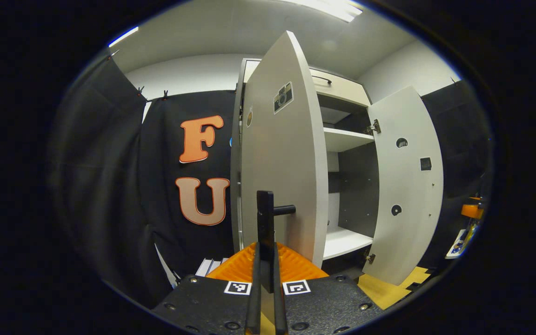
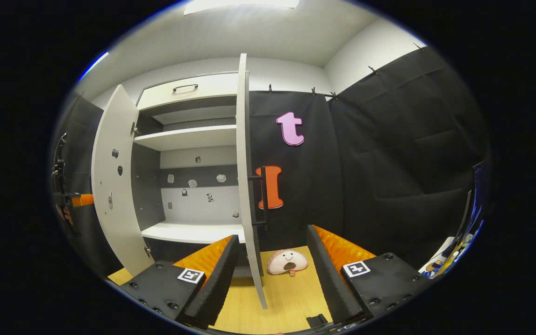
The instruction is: Open the right door of the double-door shoe cabinet with the right hand, and open the left door with the left hand.
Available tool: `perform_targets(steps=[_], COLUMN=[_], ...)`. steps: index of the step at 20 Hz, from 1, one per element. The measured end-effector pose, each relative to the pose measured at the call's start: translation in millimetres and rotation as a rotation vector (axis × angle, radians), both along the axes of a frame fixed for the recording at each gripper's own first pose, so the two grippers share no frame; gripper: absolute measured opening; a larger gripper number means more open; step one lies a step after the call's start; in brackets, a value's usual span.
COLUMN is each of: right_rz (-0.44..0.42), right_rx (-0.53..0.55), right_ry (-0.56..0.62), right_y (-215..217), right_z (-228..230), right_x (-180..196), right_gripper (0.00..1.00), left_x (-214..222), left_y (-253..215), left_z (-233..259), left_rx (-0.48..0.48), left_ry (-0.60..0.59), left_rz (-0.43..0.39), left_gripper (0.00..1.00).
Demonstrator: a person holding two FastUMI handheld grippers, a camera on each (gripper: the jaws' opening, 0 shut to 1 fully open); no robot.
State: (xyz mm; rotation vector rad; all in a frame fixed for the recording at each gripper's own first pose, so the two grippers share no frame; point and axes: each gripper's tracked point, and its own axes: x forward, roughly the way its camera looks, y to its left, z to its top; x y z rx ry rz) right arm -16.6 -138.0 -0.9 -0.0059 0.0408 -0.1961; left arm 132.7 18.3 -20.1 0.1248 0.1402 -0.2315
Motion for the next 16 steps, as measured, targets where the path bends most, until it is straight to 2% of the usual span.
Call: perform_targets(steps=[3,4,11,16], right_rz=[0.016,0.014,0.015,-0.001], right_rx=[0.010,0.002,-0.025,-0.060], right_ry=[-0.016,-0.018,0.012,0.024], right_y=[11,12,33,38], right_z=[8,9,7,6], right_x=[3,3,7,-17], right_gripper=[0.84,0.92,0.93,0.93], left_x=[1,2,1,-1], left_y=[12,17,55,59], left_z=[3,4,13,13], left_rx=[-0.021,-0.021,0.025,-0.018], left_ry=[0.008,0.003,-0.034,-0.043], left_rz=[-0.014,-0.011,0.028,-0.002], left_gripper=[0.09,0.10,0.04,0.04])
